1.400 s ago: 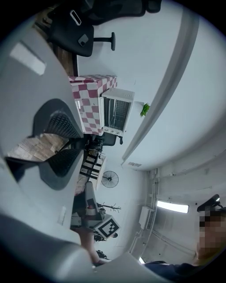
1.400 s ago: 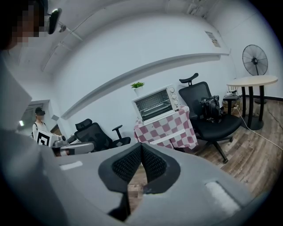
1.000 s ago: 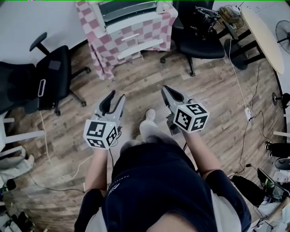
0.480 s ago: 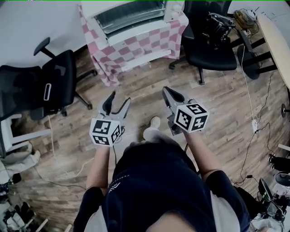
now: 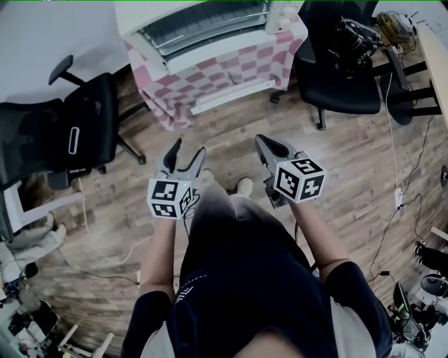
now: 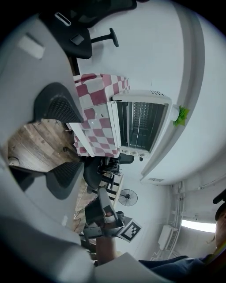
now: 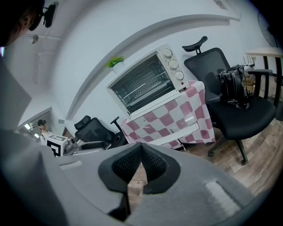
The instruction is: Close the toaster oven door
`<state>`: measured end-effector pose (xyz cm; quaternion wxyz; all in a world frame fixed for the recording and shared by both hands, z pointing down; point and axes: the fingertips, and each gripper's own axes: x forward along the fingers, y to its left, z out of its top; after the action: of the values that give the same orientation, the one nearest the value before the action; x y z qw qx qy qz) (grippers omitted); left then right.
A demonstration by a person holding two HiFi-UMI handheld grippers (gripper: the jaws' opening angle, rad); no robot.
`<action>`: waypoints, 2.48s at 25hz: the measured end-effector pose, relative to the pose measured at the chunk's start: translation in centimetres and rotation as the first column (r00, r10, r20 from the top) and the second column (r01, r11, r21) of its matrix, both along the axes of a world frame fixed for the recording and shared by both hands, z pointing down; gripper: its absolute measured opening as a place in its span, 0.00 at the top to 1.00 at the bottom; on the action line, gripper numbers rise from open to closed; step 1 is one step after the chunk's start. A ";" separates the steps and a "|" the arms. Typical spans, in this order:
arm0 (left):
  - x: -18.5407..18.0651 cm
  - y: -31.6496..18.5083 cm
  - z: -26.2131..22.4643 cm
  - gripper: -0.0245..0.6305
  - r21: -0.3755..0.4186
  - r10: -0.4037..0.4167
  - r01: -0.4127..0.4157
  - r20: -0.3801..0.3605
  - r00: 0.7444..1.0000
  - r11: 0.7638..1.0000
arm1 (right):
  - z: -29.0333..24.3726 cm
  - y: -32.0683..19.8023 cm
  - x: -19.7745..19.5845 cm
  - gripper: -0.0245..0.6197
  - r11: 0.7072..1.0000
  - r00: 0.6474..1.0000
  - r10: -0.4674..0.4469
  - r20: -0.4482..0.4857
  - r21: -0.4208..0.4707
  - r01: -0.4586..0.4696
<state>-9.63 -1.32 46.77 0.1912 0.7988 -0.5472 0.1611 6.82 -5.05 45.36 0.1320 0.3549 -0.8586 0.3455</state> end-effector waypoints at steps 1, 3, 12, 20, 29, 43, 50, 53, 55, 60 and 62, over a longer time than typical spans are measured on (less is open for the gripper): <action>-0.3 -0.4 0.4 0.53 -0.002 0.003 -0.003 0.002 1.000 1.000 | 0.3 -0.2 -0.3 0.96 1.000 1.000 -0.001 -0.006 -0.013 0.001; -0.7 -1.4 1.3 0.52 -0.011 0.025 -0.025 0.005 1.000 1.000 | 1.0 -0.5 -0.8 0.96 0.999 1.000 0.003 -0.019 -0.035 -0.004; -3.3 -9.4 9.3 0.51 -0.120 0.165 -0.159 0.045 0.985 0.980 | 5.8 -5.3 -3.0 0.96 0.985 0.995 0.072 -0.072 -0.151 -0.082; -3.4 -13.3 13.7 0.48 -0.142 0.303 -0.292 0.063 0.951 0.946 | 9.3 -7.0 -5.8 0.96 0.965 0.990 0.112 -0.085 -0.230 -0.129; -2.9 -15.3 17.8 0.47 -0.161 0.360 -0.352 0.025 0.933 0.922 | 13.1 -8.2 -7.2 0.96 0.947 0.985 0.141 -0.095 -0.277 -0.162; -0.3 -17.1 19.8 0.43 -0.058 0.475 -0.473 0.023 0.880 0.879 | 16.8 -7.6 -7.4 0.96 0.929 0.980 0.163 -0.114 -0.317 -0.191; 1.1 -18.0 20.1 0.41 -0.013 0.502 -0.502 0.051 0.863 0.865 | 17.6 -6.4 -6.7 0.96 0.921 0.976 0.178 -0.123 -0.329 -0.210; 1.5 -18.3 20.7 0.40 -0.008 0.510 -0.511 0.074 0.857 0.860 | 17.8 -6.1 -6.3 0.96 0.920 0.975 0.181 -0.128 -0.329 -0.214; 1.6 -18.5 20.9 0.39 -0.001 0.506 -0.507 0.077 0.859 0.862 | 17.8 -5.8 -6.2 0.96 0.921 0.975 0.182 -0.130 -0.326 -0.216; 1.6 -18.3 20.9 0.39 0.015 0.520 -0.526 0.128 0.845 0.851 | 17.5 -5.1 -5.5 0.96 0.923 0.976 0.175 -0.133 -0.324 -0.210; 1.7 -18.0 20.8 0.40 0.012 0.539 -0.546 0.148 0.830 0.838 | 17.3 -5.1 -5.2 0.96 0.926 0.976 0.173 -0.133 -0.316 -0.207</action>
<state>-7.93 -19.34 67.53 0.0777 0.9129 -0.3142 0.2488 1.64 -10.14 62.63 0.1991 0.4268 -0.7427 0.4760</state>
